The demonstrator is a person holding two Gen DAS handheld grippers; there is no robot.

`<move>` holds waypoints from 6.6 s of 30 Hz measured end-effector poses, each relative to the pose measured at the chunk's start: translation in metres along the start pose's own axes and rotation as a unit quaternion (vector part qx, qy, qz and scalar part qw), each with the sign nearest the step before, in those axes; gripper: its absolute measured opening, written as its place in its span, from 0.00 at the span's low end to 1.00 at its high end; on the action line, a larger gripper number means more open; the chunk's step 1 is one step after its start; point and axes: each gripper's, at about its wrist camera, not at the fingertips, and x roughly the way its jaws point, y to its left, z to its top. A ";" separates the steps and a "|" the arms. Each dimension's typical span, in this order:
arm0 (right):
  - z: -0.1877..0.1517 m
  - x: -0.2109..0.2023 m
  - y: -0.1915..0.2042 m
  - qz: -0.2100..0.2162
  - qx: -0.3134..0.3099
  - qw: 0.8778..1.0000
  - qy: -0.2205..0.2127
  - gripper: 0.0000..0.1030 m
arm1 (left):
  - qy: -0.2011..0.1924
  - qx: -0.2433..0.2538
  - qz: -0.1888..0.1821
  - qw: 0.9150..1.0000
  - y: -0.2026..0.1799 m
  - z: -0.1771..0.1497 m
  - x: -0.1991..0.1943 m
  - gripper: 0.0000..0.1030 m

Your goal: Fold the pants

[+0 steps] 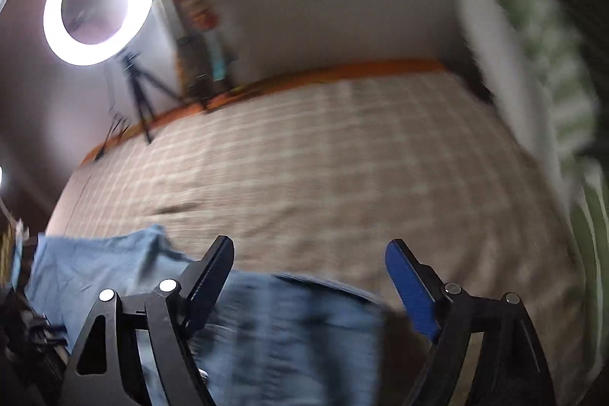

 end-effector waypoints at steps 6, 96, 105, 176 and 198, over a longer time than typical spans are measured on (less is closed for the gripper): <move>-0.022 0.025 -0.057 0.044 0.079 0.995 0.040 0.82 | 0.003 0.004 0.002 1.000 -0.001 0.000 0.000 0.26; -0.254 0.063 0.532 0.180 -0.548 0.801 0.162 0.33 | -0.266 -0.487 0.160 0.816 0.319 -0.234 -0.248 0.07; -0.244 0.046 0.535 0.209 -0.550 0.793 0.158 0.02 | -0.298 -0.472 0.166 0.813 0.305 -0.237 -0.270 0.05; -0.107 0.198 0.747 0.324 -0.241 0.867 0.292 0.75 | -0.266 -0.242 0.033 0.933 0.226 -0.104 -0.217 0.10; -0.026 0.126 0.588 0.240 -0.249 0.925 0.156 0.06 | -0.218 -0.158 -0.067 0.961 0.130 -0.033 -0.152 0.10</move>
